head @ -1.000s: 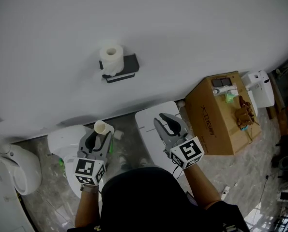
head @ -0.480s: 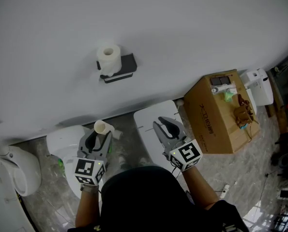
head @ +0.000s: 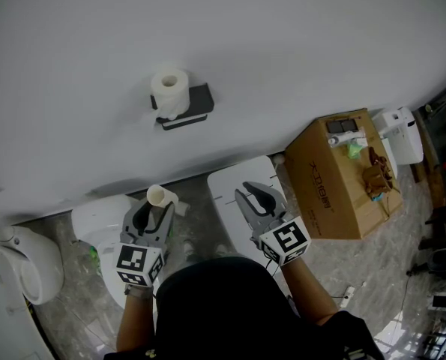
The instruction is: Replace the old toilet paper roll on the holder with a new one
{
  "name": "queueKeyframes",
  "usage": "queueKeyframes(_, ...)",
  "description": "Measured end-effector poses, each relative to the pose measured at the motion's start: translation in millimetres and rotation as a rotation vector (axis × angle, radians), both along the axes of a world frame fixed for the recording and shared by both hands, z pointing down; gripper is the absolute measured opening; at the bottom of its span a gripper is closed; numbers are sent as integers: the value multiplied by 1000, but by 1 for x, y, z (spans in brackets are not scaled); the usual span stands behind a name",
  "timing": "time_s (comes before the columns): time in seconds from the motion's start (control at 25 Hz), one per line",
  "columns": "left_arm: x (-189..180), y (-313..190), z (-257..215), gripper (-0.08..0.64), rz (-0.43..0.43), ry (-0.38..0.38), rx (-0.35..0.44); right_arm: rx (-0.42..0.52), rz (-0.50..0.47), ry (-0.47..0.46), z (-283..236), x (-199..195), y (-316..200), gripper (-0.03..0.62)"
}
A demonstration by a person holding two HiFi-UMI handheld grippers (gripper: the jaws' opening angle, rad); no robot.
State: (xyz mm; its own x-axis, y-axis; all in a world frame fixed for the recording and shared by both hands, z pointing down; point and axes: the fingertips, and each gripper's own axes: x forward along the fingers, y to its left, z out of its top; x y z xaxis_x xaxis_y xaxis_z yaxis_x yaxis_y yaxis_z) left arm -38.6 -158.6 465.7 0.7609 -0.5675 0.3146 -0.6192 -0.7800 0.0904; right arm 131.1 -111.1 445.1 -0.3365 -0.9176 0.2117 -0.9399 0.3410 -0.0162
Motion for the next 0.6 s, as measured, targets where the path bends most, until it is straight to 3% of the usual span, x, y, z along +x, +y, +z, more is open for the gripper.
queueKeyframes(0.6, 4, -6, 0, 179, 13, -8, -1, 0, 11, -13, -3, 6, -6, 84)
